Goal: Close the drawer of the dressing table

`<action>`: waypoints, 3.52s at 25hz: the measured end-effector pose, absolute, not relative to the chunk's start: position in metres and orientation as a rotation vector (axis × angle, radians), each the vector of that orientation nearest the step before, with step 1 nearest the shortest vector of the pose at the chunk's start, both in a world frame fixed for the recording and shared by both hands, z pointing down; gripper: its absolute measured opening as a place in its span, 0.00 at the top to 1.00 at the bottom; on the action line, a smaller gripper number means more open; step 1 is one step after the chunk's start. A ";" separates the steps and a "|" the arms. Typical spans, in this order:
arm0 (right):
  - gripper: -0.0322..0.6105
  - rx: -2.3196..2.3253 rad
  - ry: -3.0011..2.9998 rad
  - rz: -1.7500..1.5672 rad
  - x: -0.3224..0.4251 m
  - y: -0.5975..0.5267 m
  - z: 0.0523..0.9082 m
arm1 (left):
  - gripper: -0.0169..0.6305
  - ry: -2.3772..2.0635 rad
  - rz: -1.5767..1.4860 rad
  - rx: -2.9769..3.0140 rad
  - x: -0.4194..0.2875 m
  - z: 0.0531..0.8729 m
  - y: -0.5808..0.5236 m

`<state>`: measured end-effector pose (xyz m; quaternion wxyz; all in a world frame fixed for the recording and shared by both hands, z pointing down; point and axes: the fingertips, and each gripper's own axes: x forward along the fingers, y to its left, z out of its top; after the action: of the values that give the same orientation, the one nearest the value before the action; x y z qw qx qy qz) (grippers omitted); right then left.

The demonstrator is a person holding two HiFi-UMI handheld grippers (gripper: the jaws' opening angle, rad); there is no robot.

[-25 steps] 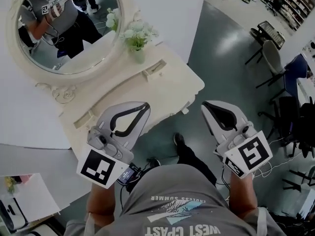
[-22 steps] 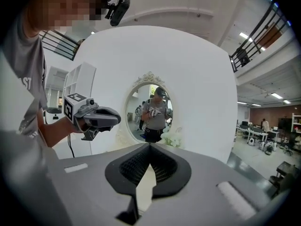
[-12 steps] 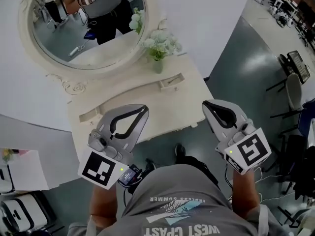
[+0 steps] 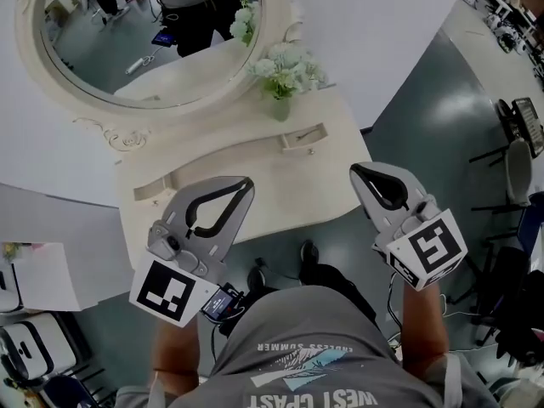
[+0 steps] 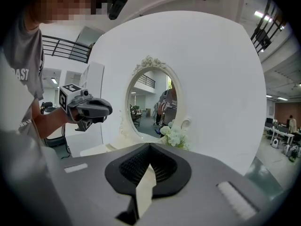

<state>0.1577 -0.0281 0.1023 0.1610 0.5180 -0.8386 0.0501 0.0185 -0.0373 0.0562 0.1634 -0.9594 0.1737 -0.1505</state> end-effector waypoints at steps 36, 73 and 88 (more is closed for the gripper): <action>0.95 1.191 -2.315 0.354 0.160 -0.155 0.321 | 0.97 0.668 -0.648 -2.909 0.002 0.218 -0.131; 0.77 1.139 -2.027 0.290 0.176 -0.177 0.488 | 0.97 0.765 -0.722 -2.987 -0.012 0.321 -0.145; 0.83 1.216 -1.991 0.345 0.180 -0.190 0.510 | 0.97 0.763 -0.722 -3.006 -0.013 0.334 -0.154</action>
<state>0.1801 -0.1903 0.5105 0.3816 0.4767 -0.7804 0.1350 -0.0135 -0.1538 0.3343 -0.0214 -0.9438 0.2396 -0.2266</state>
